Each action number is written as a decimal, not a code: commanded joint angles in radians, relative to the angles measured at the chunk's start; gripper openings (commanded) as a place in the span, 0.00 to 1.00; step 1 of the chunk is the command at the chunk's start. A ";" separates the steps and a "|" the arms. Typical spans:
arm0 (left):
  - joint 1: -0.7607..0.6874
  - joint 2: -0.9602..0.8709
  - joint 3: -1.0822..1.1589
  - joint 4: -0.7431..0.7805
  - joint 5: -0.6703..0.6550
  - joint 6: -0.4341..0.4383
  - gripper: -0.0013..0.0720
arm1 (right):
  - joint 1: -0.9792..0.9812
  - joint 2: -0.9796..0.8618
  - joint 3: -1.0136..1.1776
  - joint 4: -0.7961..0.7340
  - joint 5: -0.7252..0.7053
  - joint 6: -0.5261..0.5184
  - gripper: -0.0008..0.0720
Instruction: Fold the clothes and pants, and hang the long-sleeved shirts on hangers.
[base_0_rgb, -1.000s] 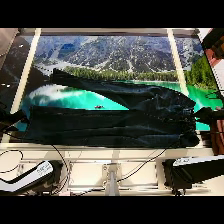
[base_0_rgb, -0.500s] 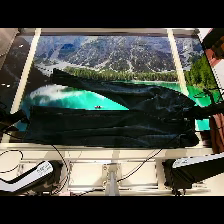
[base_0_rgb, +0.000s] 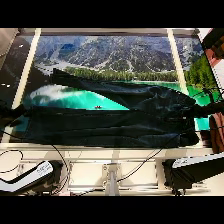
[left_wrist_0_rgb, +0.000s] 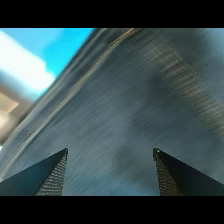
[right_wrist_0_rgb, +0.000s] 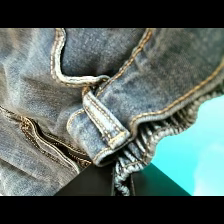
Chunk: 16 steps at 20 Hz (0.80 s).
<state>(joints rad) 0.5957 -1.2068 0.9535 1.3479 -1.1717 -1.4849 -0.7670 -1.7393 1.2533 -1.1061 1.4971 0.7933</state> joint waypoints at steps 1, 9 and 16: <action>-0.018 -0.005 0.001 -0.363 0.248 0.141 0.84 | 0.001 -0.001 0.000 0.014 -0.006 -0.002 0.07; -0.301 -0.209 0.002 -0.553 0.781 0.208 0.82 | 0.001 0.000 0.000 0.014 -0.006 -0.002 0.07; -0.345 -0.419 0.160 -0.661 0.900 0.203 0.70 | 0.001 -0.001 0.000 0.014 -0.006 -0.002 0.07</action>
<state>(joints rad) 0.2672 -1.5444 1.0473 0.7288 -0.3321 -1.2827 -0.7670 -1.7393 1.2533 -1.0920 1.4906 0.7910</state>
